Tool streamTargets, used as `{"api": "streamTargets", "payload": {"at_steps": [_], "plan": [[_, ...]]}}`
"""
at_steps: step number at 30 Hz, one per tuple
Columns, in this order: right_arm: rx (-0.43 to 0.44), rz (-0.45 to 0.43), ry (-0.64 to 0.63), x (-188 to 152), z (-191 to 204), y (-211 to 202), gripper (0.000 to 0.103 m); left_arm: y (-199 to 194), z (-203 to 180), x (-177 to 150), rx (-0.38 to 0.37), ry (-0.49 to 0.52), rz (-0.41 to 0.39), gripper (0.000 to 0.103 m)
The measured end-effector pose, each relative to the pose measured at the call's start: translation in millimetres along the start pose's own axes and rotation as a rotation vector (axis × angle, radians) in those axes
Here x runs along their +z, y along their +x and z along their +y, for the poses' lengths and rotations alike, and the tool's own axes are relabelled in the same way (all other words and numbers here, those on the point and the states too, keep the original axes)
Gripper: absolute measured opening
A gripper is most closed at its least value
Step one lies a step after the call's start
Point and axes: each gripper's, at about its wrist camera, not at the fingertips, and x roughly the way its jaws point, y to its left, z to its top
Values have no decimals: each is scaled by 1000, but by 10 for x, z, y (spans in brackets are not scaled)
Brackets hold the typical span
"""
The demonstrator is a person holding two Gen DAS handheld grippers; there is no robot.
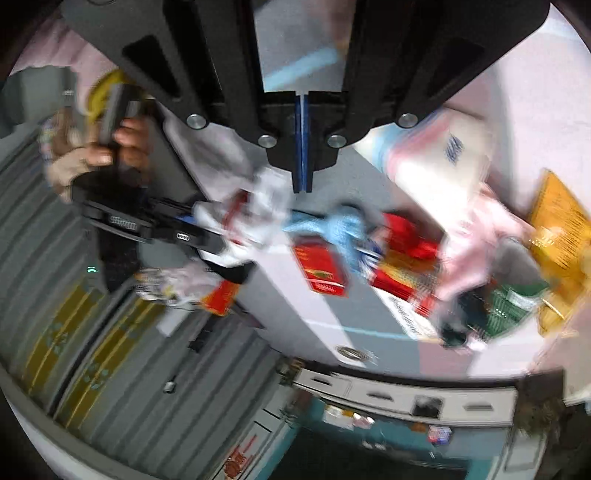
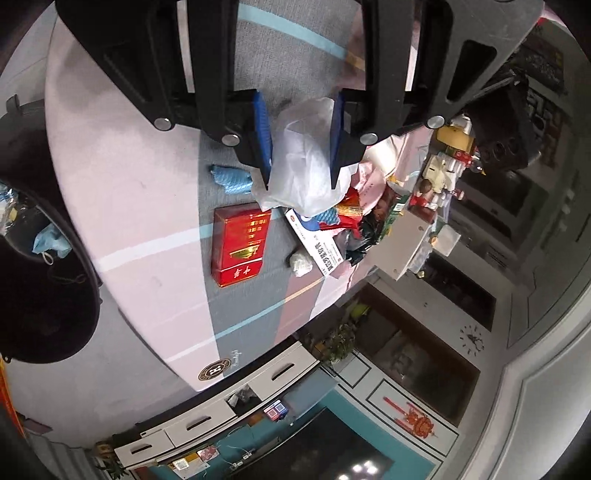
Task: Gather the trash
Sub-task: 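Grasp the white paper cup with the left tool while the right tool grasps the white plastic bag, then carry cup and white bag over the bin and release both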
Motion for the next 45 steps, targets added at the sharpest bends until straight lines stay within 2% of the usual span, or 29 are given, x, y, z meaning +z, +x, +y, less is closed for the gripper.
{"api": "streamTargets", "payload": {"at_steps": [1, 3, 4, 5, 9, 12, 14, 18, 21, 25, 31, 37, 45], "plan": [[4, 4, 1, -2, 1, 10, 28, -40, 28, -6, 30, 2, -9, 3], [-7, 11, -9, -9, 22, 34, 28, -171, 105, 28, 63, -12, -44, 24], [-8, 12, -11, -11, 19, 38, 28, -260, 165, 46, 89, -33, -68, 47], [-3, 14, -11, -12, 23, 46, 28, -329, 223, 48, 135, -55, -83, 63], [-1, 23, -10, -12, 35, 94, 28, -441, 503, 27, 222, -143, -60, 64], [-4, 35, -13, -23, 58, 146, 28, -314, 666, -46, 192, -223, 23, 64], [-6, 42, -21, -31, 88, 185, 28, -158, 648, -93, 185, -233, 82, 65], [2, 49, -19, -36, 117, 233, 29, 62, 656, -154, 147, -282, 144, 73], [-5, 58, -24, -47, 131, 273, 29, 173, 727, -197, 117, -357, 161, 81], [-13, 67, -31, -50, 133, 304, 29, 376, 792, -235, 75, -468, 173, 82], [-20, 73, -37, -69, 157, 323, 29, 477, 770, -166, 116, -542, 120, 82], [-32, 96, -55, -101, 204, 382, 29, 642, 602, -79, 203, -487, 105, 78], [-22, 98, -63, -103, 212, 358, 29, 580, 550, -86, 203, -442, 107, 75]]}}
